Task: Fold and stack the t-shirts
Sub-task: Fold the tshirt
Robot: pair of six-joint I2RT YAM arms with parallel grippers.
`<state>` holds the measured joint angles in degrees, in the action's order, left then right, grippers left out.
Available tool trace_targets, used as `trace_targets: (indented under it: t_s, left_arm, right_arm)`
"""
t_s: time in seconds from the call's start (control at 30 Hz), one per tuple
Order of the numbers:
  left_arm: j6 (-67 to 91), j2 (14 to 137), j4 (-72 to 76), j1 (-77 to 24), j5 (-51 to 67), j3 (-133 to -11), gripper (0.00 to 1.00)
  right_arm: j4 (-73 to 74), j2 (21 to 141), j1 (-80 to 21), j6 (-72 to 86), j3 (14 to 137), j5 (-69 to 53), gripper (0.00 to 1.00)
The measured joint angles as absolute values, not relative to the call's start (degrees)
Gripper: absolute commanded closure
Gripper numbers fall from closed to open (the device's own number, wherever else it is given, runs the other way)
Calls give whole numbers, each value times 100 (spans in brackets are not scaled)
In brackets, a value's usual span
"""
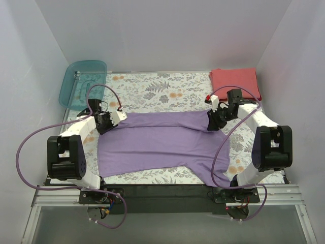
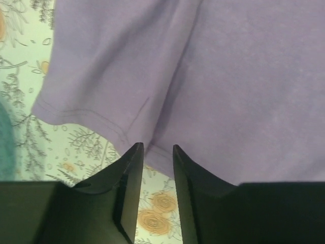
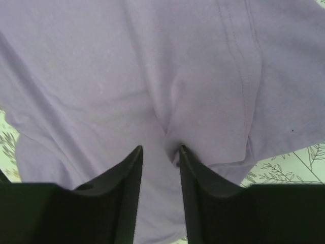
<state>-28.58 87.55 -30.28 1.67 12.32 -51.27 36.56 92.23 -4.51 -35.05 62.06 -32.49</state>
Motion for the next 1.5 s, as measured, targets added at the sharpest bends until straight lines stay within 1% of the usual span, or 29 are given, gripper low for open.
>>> trace_targets:
  t_s: [0.03, 0.07, 0.17, 0.23, 0.27, 0.33, 0.4, 0.5, 0.6, 0.7, 0.9, 1.1, 1.33, 1.4, 1.43, 1.47, 1.5]
  left_arm:
    - [-2847, 8755, -3096, 167, 1267, -5140, 66]
    - [-2842, 8755, -3253, 167, 1341, -5186, 64]
    - [-2724, 8755, -3721, 172, 1719, -5531, 60]
    - [-2519, 8755, -3997, 163, 2130, -6007, 59]
    - [-2368, 8764, -4084, 148, 2349, -6285, 57]
    - [-2001, 8790, -4088, 45, 2720, -6744, 55]
    - [-1588, 8877, -4005, -207, 3068, -7161, 54]
    - [-888, 9244, -3717, -770, 3444, -7594, 53]
    - [-239, 9771, -3385, -1297, 3535, -7784, 53]
    - [327, 10342, -3153, -1747, 3533, -7955, 52]
    - [1059, 11198, -2799, -2344, 3498, -8453, 52]
    - [1426, 11660, -2563, -2668, 3498, -8927, 52]
    - [1643, 12018, -2364, -2910, 3485, -9188, 52]
    - [1680, 12075, -2342, -2952, 3472, -9201, 51]
    - [1697, 12097, -2344, -2967, 3468, -9201, 51]
    - [1717, 12110, -2327, -2989, 3468, -9201, 51]
    - [1739, 12121, -2307, -3000, 3465, -9201, 51]
  right_arm:
    - [3743, 9223, -451, -3566, 6206, -3218, 52]
    - [3798, 9223, -451, -3645, 6206, -3197, 43]
    - [4093, 9223, -451, -3828, 6246, -3164, 41]
    - [4276, 9223, -447, -3885, 6342, -3166, 41]
    - [4379, 9223, -419, -3870, 6453, -3177, 45]
    - [4486, 9268, -290, -3756, 6748, -3225, 49]
    - [4539, 9480, -12, -3524, 7303, -3365, 54]
    - [4447, 9926, 388, -3127, 8003, -3474, 56]
    - [4318, 10420, 668, -2681, 8501, -3446, 56]
    - [4270, 10851, 722, -2290, 8838, -3365, 54]
    - [4158, 11432, 692, -1643, 9067, -3291, 54]
    - [4049, 11769, 685, -1184, 9072, -3323, 57]
    - [3844, 11983, 685, -917, 9052, -3352, 58]
    - [3795, 12001, 687, -893, 9037, -3354, 64]
    - [3752, 12003, 690, -880, 9019, -3361, 69]
    - [3732, 12009, 690, -873, 9015, -3369, 82]
    - [3706, 12011, 696, -875, 9008, -3378, 87]
